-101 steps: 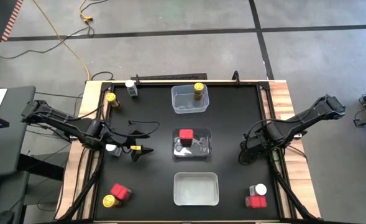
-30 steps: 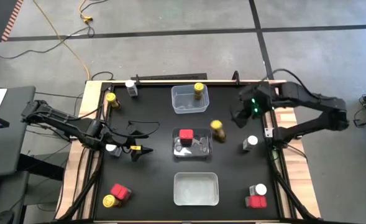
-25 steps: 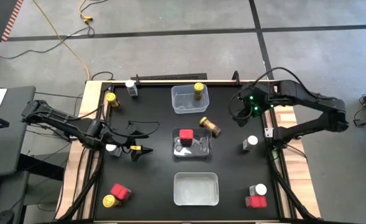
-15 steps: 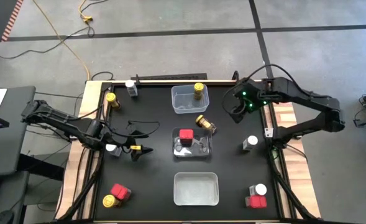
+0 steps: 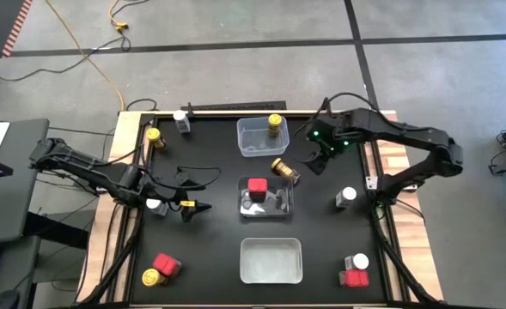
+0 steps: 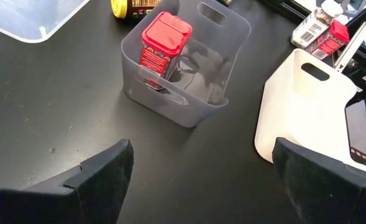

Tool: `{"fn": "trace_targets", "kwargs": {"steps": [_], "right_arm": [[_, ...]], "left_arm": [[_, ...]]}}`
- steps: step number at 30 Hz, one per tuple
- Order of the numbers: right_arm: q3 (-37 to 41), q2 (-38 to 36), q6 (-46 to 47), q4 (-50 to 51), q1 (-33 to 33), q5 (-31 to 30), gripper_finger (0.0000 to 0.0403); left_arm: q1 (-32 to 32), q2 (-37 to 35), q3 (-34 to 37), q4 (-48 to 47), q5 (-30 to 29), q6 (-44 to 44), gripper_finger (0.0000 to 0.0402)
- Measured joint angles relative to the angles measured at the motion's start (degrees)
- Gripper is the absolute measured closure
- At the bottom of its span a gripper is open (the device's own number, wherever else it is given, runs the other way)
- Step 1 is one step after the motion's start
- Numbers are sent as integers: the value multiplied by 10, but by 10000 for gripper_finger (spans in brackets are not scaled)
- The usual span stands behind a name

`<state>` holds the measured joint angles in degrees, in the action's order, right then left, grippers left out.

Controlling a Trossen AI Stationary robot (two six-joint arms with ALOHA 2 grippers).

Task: Sort spices by type
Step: Put the right yellow seasoning bottle into the transparent bin

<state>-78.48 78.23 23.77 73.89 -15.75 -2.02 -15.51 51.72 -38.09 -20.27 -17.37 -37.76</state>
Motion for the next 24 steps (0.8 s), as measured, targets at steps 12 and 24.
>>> {"fn": "trace_targets", "kwargs": {"steps": [12, 24], "right_arm": [[102, 14, 57, -184, 0, -34, 23], [169, 72, 112, -315, 0, -39, 11]], "left_arm": [[0, 0, 0, 0, 1, 0, 33], [0, 0, 0, 0, 1, 0, 33]]}}
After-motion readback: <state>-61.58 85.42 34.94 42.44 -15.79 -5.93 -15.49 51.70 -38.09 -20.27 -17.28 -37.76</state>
